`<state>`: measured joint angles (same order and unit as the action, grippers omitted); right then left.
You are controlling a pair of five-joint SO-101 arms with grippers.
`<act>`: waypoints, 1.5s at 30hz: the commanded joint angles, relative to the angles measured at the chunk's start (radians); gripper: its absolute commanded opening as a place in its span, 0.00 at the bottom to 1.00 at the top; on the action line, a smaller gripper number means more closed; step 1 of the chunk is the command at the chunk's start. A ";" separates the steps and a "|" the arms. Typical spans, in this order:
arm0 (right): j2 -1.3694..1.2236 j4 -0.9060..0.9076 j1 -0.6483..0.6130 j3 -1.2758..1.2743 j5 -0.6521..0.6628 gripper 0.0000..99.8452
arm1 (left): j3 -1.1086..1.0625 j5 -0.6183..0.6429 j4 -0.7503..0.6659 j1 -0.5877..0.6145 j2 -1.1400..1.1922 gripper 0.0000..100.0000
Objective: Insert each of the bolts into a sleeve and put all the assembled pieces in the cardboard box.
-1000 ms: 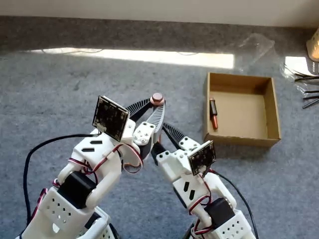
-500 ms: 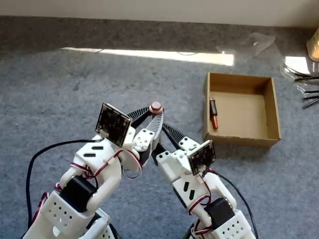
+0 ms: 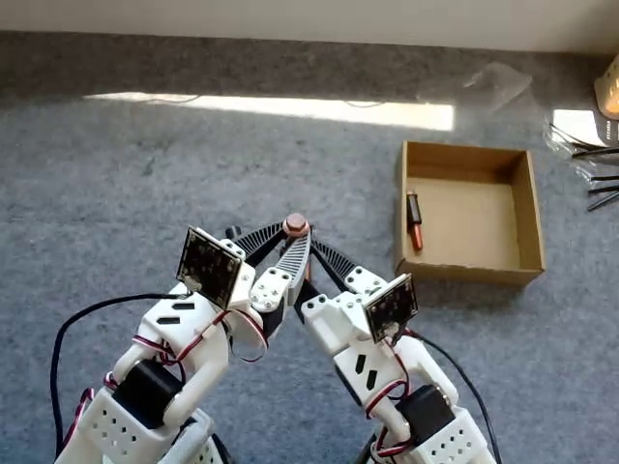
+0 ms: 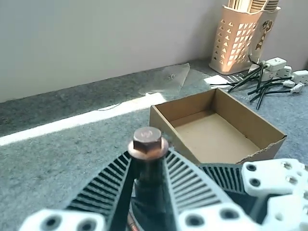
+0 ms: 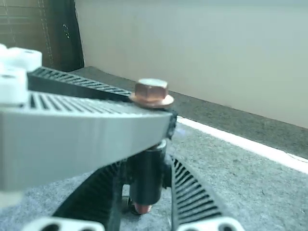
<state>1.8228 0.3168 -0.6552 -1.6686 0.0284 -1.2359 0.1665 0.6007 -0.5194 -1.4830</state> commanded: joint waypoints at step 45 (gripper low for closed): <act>0.013 -0.007 0.079 -0.111 -0.002 0.00 | 0.045 -0.011 -0.104 0.317 -0.039 0.23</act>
<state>1.8213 0.3168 -0.6030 -1.6686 0.0299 -1.2359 0.1588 0.5178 -0.2647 -1.5090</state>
